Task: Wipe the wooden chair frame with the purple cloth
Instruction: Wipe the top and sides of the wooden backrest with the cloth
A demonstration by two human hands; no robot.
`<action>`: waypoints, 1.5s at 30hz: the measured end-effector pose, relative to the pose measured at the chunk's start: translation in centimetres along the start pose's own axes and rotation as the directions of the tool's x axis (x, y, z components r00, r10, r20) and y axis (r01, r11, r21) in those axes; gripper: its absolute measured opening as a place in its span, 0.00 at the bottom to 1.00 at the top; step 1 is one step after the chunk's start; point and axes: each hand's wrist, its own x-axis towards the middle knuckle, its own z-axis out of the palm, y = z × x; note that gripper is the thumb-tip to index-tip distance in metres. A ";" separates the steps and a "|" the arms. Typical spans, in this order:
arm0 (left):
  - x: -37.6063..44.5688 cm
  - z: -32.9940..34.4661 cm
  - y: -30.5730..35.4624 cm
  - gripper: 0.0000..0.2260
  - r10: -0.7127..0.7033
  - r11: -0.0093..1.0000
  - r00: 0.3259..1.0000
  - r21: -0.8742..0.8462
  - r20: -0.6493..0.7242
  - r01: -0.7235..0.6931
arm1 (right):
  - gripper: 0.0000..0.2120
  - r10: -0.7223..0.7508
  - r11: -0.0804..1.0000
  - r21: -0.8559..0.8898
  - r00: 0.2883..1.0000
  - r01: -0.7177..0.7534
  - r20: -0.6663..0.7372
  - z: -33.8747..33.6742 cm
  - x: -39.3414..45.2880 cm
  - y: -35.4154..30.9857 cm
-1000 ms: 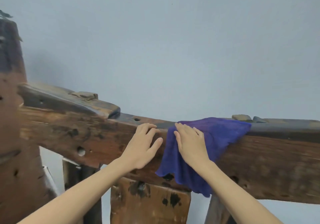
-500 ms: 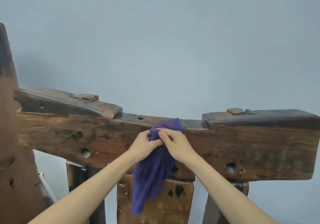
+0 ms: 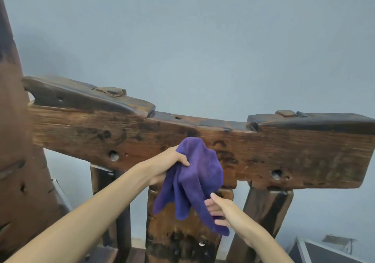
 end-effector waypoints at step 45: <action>-14.2 -18.4 -7.9 0.09 0.174 0.429 0.944 0.884 -0.281 0.184 | 0.19 -0.420 0.732 -0.490 0.880 0.473 0.222 2.3 3.6 -4.5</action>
